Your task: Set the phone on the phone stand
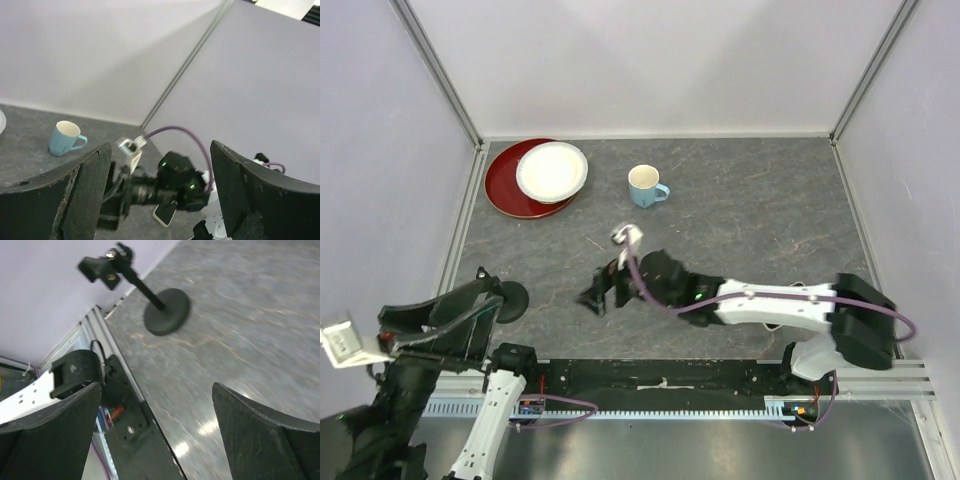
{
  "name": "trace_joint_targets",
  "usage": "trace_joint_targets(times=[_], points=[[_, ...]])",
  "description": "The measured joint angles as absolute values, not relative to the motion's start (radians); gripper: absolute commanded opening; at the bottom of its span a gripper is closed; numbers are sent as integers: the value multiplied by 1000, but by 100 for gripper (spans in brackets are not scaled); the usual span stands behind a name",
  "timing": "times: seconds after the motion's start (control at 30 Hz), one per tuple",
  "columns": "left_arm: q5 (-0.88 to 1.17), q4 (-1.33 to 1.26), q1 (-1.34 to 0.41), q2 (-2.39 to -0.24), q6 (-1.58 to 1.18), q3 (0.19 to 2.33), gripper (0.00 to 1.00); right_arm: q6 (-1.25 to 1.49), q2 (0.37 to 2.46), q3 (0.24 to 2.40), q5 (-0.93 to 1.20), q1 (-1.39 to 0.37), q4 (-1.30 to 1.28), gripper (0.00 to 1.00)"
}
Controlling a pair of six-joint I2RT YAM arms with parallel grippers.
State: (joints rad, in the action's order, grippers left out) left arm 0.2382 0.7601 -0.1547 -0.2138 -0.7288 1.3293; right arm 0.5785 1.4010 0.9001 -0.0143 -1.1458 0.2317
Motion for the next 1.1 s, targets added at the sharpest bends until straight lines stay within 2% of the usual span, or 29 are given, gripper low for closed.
trace_joint_targets(times=[0.2, 0.4, 0.73, 0.8, 0.97, 1.1], points=[[249, 760, -155, -215, -737, 1409, 85, 500, 1764, 1098, -89, -1306, 537, 98], [281, 787, -157, -225, -737, 1424, 85, 602, 2048, 1367, -117, -1317, 643, 98], [282, 811, -159, -225, -737, 1394, 86, 1084, 2171, 1523, -98, -1285, 619, 98], [281, 813, -162, -225, -737, 1386, 85, 1158, 2204, 1575, -78, -1277, 597, 92], [281, 814, -168, -225, -737, 1381, 85, 1318, 2295, 1679, -41, -1262, 566, 85], [281, 814, -169, -225, -737, 1381, 85, 1377, 2346, 1731, -30, -1263, 524, 72]])
